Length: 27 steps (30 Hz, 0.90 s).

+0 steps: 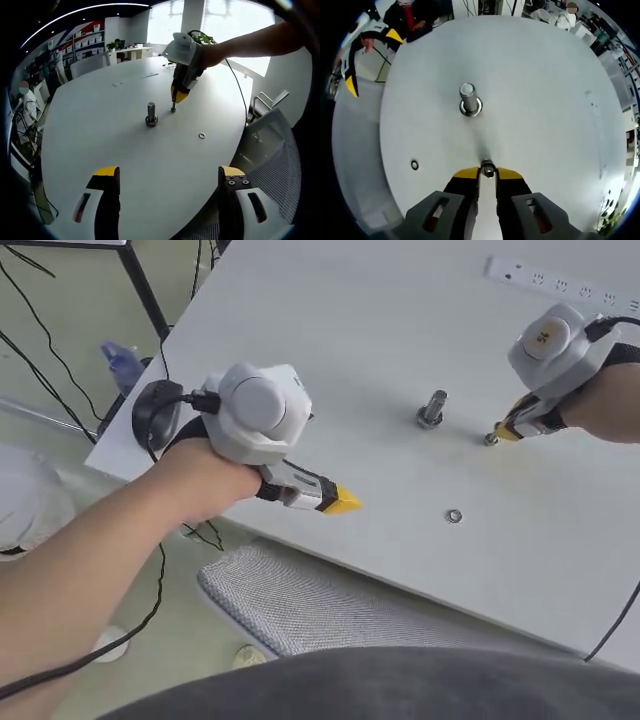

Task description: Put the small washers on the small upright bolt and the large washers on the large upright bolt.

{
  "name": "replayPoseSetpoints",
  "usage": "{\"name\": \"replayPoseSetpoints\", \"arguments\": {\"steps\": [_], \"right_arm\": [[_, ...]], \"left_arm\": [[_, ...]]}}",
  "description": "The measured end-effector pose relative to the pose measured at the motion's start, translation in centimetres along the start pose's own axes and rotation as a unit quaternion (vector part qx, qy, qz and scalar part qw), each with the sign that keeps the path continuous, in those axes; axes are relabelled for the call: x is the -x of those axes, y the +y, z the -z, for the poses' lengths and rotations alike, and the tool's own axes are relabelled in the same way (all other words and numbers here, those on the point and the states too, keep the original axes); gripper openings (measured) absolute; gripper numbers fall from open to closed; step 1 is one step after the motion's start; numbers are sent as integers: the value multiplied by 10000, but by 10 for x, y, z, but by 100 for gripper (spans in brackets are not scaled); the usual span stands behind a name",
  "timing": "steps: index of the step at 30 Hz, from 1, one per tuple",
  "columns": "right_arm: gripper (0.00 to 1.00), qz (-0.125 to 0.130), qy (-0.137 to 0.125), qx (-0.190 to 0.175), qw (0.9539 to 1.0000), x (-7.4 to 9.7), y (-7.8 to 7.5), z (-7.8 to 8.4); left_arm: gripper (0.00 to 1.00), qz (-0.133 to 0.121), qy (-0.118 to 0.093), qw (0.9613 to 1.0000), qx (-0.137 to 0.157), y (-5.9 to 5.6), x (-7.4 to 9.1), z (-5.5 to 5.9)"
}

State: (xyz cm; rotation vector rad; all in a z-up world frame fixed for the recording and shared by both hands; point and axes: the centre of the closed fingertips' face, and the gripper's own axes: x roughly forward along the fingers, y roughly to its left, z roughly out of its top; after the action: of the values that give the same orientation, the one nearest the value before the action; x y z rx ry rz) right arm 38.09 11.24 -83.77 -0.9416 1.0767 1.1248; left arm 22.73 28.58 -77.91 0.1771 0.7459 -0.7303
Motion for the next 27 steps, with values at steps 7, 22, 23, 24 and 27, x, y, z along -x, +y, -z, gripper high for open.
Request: {"name": "replayPoseSetpoints", "arguments": {"steps": [7,22,23,24,27], "right_arm": [[12,-27,35,32,10000,-5,3,1],[12,-45,128,85,9999,-24,-5,6],[12,-46,122,92,9999,-24,-5,6],[12,-48,124,76,9999,-24,-4,6],[12,-52,123,89,9999,-24,-2,6]], "left_arm": [[80,11,29,10000,49,0,0,5],[81,24,-56,10000,-1,2,3,3],[81,23,-61,10000,-4,2,3,2],[81,21,-74,10000,3,3,3,1],[81,31,-76,10000,4,3,4,0]]}}
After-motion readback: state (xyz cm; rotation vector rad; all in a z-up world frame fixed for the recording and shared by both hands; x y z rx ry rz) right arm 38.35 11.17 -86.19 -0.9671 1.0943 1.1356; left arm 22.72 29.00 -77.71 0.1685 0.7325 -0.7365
